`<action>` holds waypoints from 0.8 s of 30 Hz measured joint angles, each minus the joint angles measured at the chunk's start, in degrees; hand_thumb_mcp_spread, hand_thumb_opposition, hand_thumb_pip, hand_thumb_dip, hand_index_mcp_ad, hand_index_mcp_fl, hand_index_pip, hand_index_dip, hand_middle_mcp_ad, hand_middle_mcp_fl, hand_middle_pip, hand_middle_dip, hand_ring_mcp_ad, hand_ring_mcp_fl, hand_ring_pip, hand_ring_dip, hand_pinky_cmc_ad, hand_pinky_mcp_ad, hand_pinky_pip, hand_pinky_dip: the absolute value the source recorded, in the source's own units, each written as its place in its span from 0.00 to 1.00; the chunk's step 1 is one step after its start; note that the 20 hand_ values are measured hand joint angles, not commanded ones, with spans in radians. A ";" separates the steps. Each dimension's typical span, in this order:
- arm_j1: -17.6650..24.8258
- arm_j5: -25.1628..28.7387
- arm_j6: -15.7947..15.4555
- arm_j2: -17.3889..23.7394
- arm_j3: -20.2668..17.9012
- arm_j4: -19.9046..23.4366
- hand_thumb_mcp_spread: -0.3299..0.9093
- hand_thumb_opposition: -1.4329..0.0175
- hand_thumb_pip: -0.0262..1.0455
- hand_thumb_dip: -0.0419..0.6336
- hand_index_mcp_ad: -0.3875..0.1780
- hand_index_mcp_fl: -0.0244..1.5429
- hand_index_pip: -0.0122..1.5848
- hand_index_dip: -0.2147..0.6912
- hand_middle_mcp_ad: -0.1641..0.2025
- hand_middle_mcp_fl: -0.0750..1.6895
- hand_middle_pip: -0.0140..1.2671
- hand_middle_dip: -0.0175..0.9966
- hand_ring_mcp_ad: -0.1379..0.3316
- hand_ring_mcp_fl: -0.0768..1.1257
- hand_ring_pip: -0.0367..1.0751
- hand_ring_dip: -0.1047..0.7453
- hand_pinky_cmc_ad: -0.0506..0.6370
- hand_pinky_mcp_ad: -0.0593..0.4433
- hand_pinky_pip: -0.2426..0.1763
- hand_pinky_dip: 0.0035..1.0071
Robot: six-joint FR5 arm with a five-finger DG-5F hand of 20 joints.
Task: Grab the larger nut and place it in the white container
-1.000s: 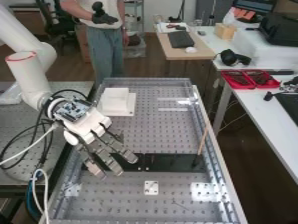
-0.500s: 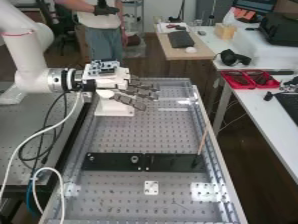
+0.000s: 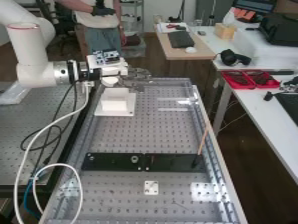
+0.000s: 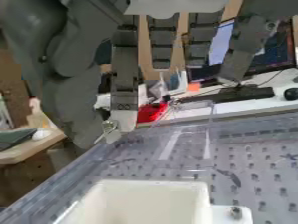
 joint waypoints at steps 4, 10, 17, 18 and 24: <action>0.43 0.03 -0.38 -0.21 -0.49 -0.17 0.51 0.37 0.71 0.38 0.53 0.24 0.96 0.32 0.63 0.06 0.12 0.23 0.62 0.07 0.15 0.26 0.58 0.73 0.33 0.57; 0.61 0.61 -1.76 -1.47 -1.11 -0.64 0.51 0.37 0.71 0.38 0.53 0.24 0.96 0.32 0.64 0.06 0.12 0.23 0.62 0.07 0.15 0.26 0.58 0.72 0.33 0.57; 0.50 1.76 -3.10 -2.99 -1.26 -3.34 0.51 0.37 0.75 0.39 0.48 0.17 0.97 0.30 0.63 0.06 0.12 0.23 0.62 0.07 0.15 0.26 0.58 0.72 0.33 0.57; 0.51 1.99 -3.36 -2.99 -1.24 -4.07 0.51 0.37 0.76 0.39 0.46 0.15 0.96 0.28 0.64 0.06 0.12 0.23 0.62 0.07 0.15 0.26 0.58 0.72 0.33 0.57; 0.51 2.82 -2.77 -2.64 -1.51 -4.71 0.51 0.37 0.78 0.41 0.32 0.07 0.86 0.22 0.64 0.04 0.12 0.23 0.62 0.07 0.15 0.26 0.58 0.72 0.33 0.59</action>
